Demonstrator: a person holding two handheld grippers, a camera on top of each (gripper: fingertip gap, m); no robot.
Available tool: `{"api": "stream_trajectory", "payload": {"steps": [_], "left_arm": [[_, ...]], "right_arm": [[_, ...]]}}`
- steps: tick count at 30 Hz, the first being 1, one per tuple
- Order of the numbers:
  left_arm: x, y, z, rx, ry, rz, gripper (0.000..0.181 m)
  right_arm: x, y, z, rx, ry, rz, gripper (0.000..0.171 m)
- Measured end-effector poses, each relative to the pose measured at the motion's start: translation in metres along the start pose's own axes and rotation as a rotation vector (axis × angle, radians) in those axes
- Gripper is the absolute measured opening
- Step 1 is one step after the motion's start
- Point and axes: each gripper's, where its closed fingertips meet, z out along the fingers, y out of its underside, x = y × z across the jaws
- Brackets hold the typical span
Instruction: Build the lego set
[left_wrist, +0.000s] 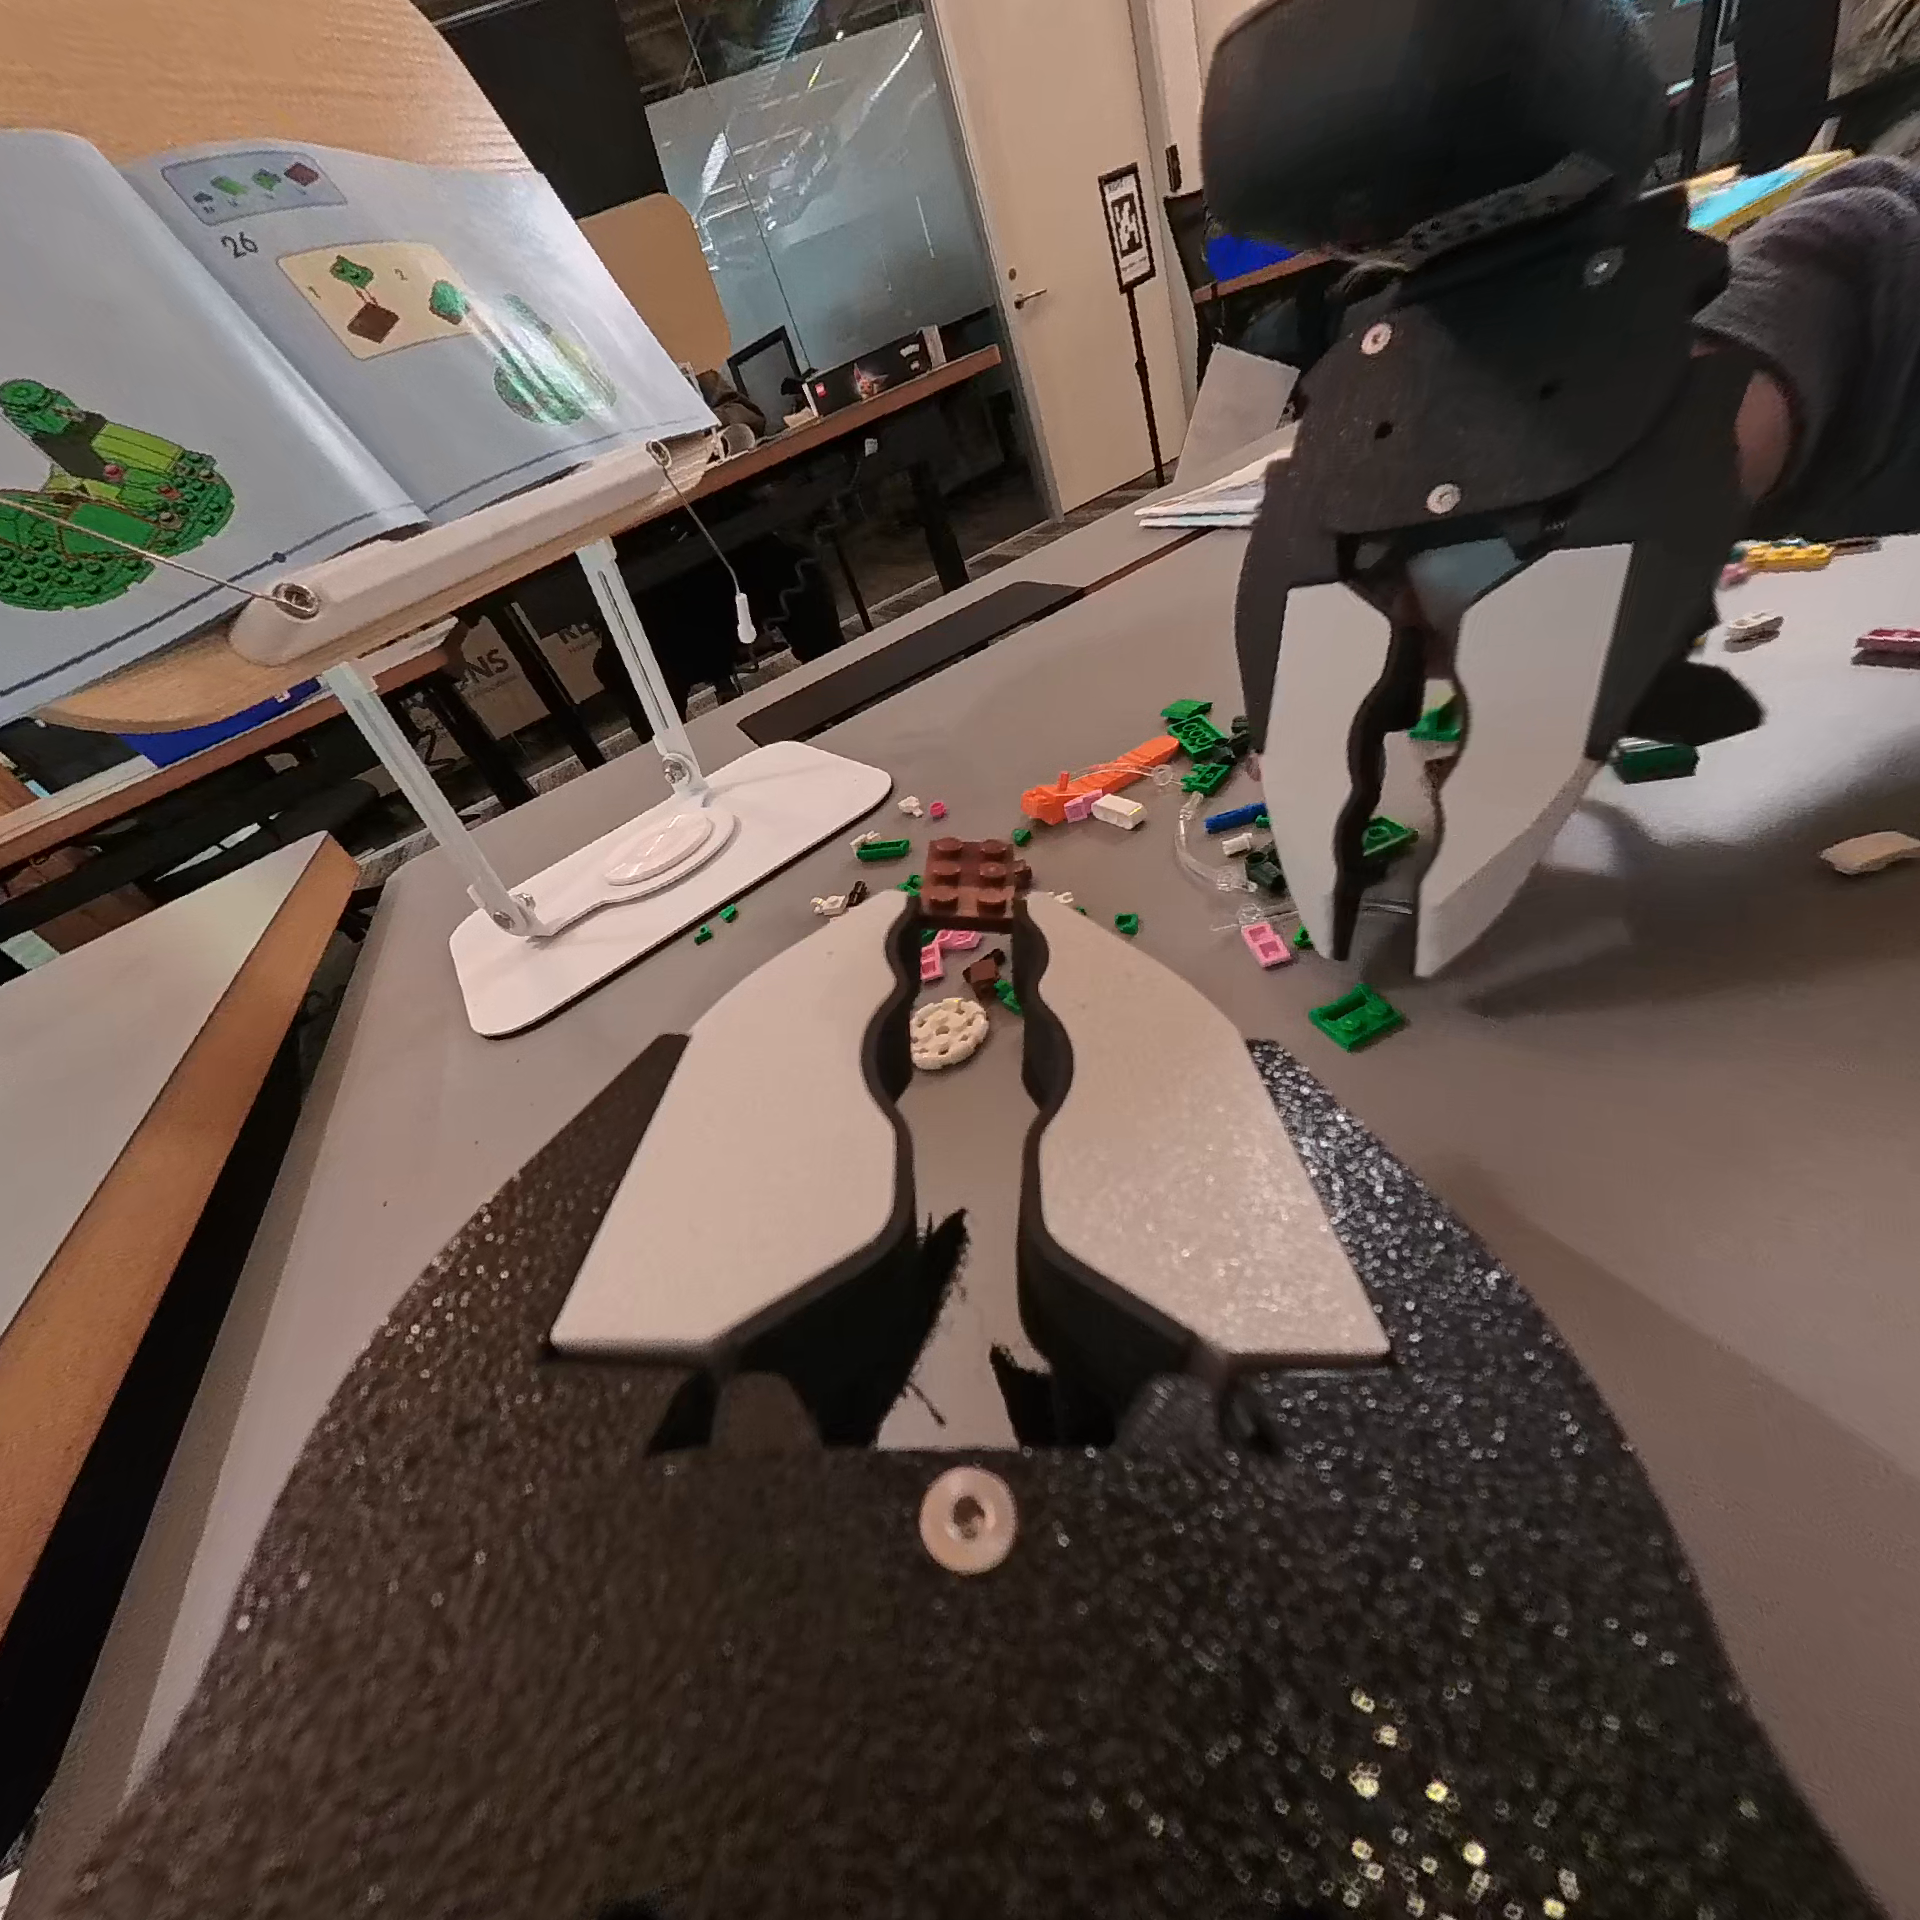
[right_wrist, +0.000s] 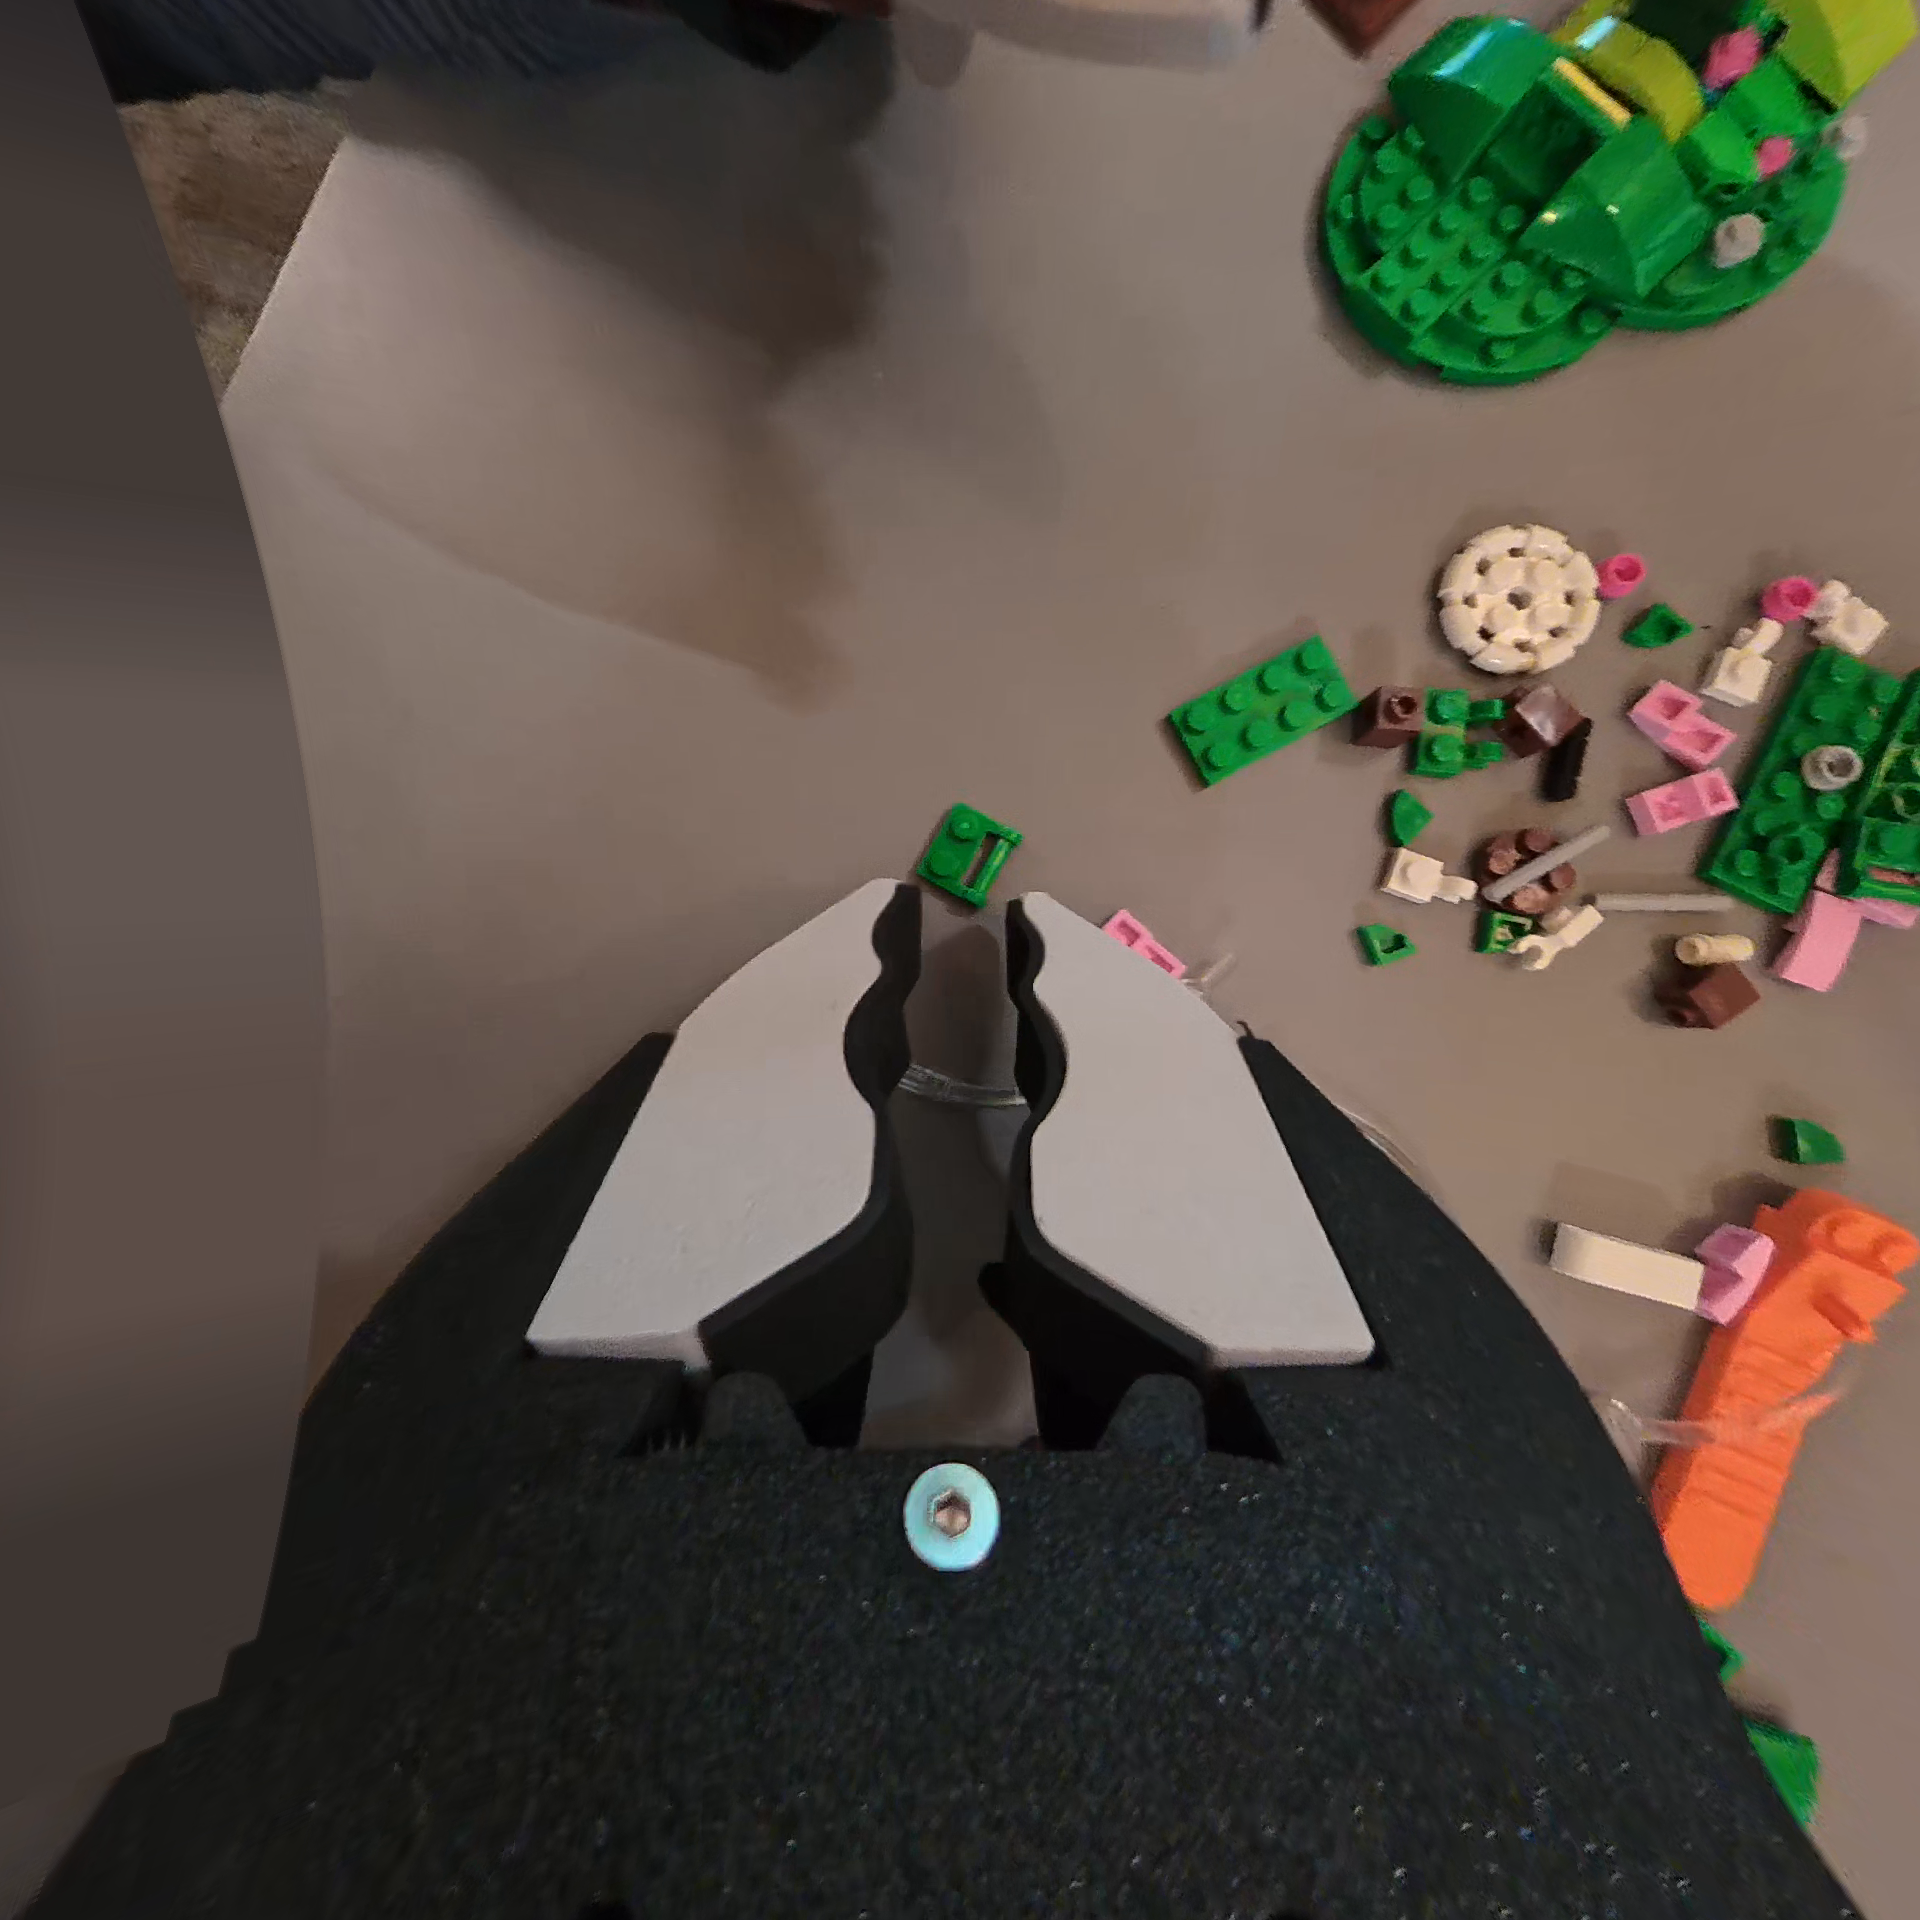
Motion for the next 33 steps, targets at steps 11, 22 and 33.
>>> {"api": "stream_trajectory", "payload": {"steps": [11,22,33], "left_arm": [[0.058,0.030,0.003,-0.258,0.409,-0.006,0.016],[0.082,0.060,-0.002,-0.589,0.584,-0.045,0.017],[0.081,0.065,-0.018,-0.685,0.598,-0.056,0.056]], "right_arm": [[0.002,-0.001,-0.013,-0.007,0.059,-0.062,0.011],[0.004,0.002,0.003,-0.057,0.020,-0.043,0.014],[0.002,0.001,0.010,-0.141,-0.077,-0.327,0.034]]}}
